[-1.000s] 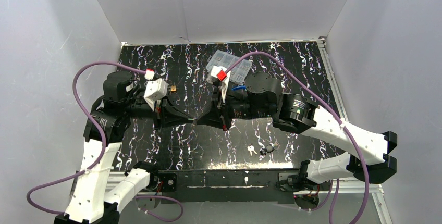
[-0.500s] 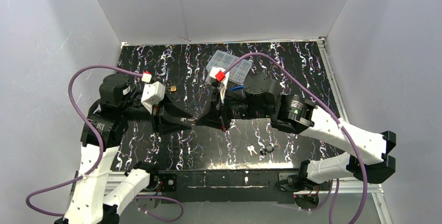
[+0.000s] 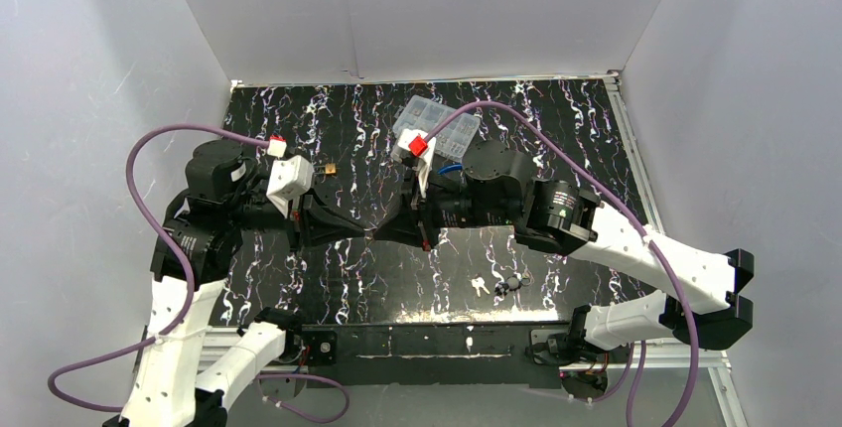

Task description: Unlock with the key

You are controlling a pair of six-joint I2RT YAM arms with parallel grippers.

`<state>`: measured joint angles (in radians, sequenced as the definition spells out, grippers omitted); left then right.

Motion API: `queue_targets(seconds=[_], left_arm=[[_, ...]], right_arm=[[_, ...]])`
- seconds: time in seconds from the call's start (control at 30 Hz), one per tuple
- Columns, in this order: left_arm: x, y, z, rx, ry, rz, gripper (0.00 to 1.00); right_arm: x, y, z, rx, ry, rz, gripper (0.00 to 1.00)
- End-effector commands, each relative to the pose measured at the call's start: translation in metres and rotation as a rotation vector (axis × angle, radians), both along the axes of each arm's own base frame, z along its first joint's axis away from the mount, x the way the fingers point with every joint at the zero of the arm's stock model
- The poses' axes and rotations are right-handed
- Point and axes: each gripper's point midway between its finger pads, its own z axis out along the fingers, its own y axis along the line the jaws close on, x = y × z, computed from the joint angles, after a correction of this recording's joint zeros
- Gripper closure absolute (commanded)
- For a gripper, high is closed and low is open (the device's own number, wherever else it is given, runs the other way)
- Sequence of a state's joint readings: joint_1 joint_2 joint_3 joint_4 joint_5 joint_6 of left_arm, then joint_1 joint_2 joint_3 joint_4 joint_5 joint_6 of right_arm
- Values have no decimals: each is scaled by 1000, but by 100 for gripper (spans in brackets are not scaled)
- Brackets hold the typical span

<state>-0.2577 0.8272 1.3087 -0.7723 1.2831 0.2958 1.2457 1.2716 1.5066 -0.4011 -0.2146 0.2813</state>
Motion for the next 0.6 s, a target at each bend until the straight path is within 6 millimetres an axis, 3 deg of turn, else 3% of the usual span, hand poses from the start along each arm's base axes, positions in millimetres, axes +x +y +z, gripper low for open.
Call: queue_targets(seconds=[0.0, 0.1, 0.3, 0.57], left_arm=[[0, 0, 8, -1, -27, 4, 100], [2, 0, 8, 0, -26, 6, 100], [1, 0, 3, 2, -17, 6, 100], [0, 0, 0, 5, -4, 13, 100]], right_arm=[[-2, 3, 13, 35, -15, 13, 99], [-3, 2, 13, 29, -12, 17, 98], [1, -6, 24, 49, -53, -10, 49], [6, -9, 41, 77, -103, -26, 38]])
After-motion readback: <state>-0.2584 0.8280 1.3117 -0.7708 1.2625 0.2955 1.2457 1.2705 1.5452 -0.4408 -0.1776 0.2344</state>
